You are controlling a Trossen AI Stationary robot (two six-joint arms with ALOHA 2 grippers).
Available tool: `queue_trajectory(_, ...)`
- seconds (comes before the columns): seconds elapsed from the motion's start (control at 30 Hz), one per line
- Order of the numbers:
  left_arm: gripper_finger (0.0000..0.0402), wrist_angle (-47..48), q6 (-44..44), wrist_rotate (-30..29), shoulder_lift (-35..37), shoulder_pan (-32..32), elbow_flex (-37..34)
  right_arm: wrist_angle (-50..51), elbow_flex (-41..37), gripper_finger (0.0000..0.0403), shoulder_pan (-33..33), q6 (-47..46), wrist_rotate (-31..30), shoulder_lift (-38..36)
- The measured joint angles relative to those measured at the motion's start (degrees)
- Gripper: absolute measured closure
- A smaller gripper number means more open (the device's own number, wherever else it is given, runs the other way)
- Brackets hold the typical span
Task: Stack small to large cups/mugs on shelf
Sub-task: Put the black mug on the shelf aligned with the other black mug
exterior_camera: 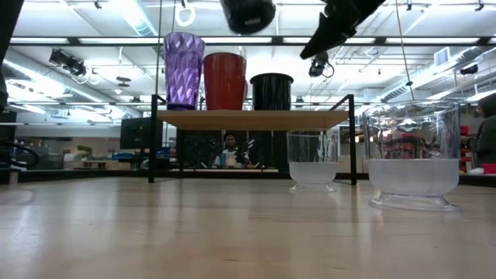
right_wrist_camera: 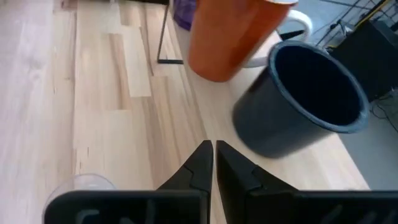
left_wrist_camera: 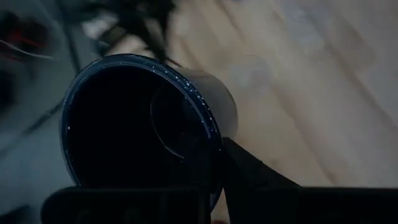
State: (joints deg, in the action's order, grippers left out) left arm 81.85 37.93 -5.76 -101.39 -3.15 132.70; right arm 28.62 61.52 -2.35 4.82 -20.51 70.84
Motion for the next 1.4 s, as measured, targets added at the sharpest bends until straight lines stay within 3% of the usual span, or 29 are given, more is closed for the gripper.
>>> queue_trajectory(0.33, 0.0376, -2.96, -10.89, -0.15, 0.0, 9.18, -22.92, 3.52, 0.0, 0.0376, -0.13, -1.64, -0.66, -3.06)
queue_trajectory(0.73, 0.0376, -25.29, -17.37, -3.47, 0.01, 15.72, -48.62, 3.49, 0.0, 0.0376, -0.13, -0.9, -0.66, -3.01)
queue_trajectory(0.97, 0.0376, -31.21, -21.35, -4.28, 0.01, 16.56, -53.6, 3.29, 0.0, 0.0376, -0.13, -0.81, -0.66, -2.99)
queue_trajectory(1.17, 0.0377, -33.18, -22.9, -9.2, 0.01, 18.23, -55.86, 3.3, 0.0, 0.0376, -0.13, -1.18, -0.63, -2.99)
queue_trajectory(1.3, 0.0376, -33.31, -24.19, -8.85, 0.01, 18.21, -55.97, 3.29, 0.0, 0.0376, -0.13, -1.19, -0.63, -2.97)
queue_trajectory(1.4, 0.0352, -33.39, -24.81, -7.34, 0.01, 18.12, -55.97, 3.28, 0.0, 0.0376, -0.13, -1.23, -0.61, -2.97)
